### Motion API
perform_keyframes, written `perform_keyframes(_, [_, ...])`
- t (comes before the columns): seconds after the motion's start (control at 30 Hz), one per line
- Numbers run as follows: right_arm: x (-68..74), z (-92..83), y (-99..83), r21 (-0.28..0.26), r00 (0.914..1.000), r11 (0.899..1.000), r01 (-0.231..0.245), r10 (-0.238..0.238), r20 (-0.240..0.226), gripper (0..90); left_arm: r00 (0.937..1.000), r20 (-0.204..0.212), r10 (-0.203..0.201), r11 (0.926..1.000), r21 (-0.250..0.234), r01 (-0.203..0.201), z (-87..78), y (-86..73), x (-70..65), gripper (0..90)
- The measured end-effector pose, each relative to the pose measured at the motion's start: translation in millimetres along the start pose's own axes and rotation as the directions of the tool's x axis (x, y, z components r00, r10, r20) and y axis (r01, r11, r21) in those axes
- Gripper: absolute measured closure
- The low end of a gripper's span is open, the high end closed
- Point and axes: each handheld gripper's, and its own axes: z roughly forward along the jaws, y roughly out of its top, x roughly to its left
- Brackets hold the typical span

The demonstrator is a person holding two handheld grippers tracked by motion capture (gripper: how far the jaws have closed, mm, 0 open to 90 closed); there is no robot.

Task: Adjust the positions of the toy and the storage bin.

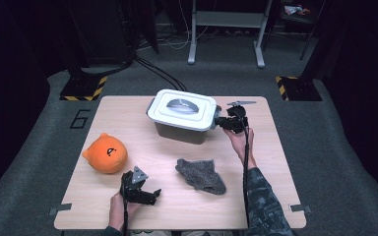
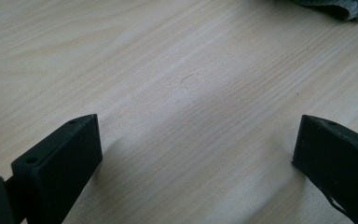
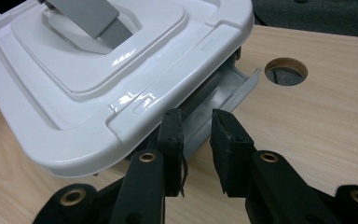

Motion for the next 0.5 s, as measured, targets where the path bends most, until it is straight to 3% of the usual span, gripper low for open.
perform_keyframes(0.37, [5.5, -2.9, -3.7, 0.005, 0.9998, 1.000, -0.014, 0.014, 0.013, 74.0, 1.0000, 0.000, 0.000, 1.0000, -0.001, 0.000, 0.0, -0.1, -0.1, 0.5])
perform_keyframes(0.5, [6.5, -4.8, -5.5, 0.006, 0.9992, 0.999, -0.039, 0.039, 0.006, 74.5, 1.0000, 0.000, 0.000, 1.0000, -0.001, 0.000, 0.0, -0.1, -0.1, 0.5])
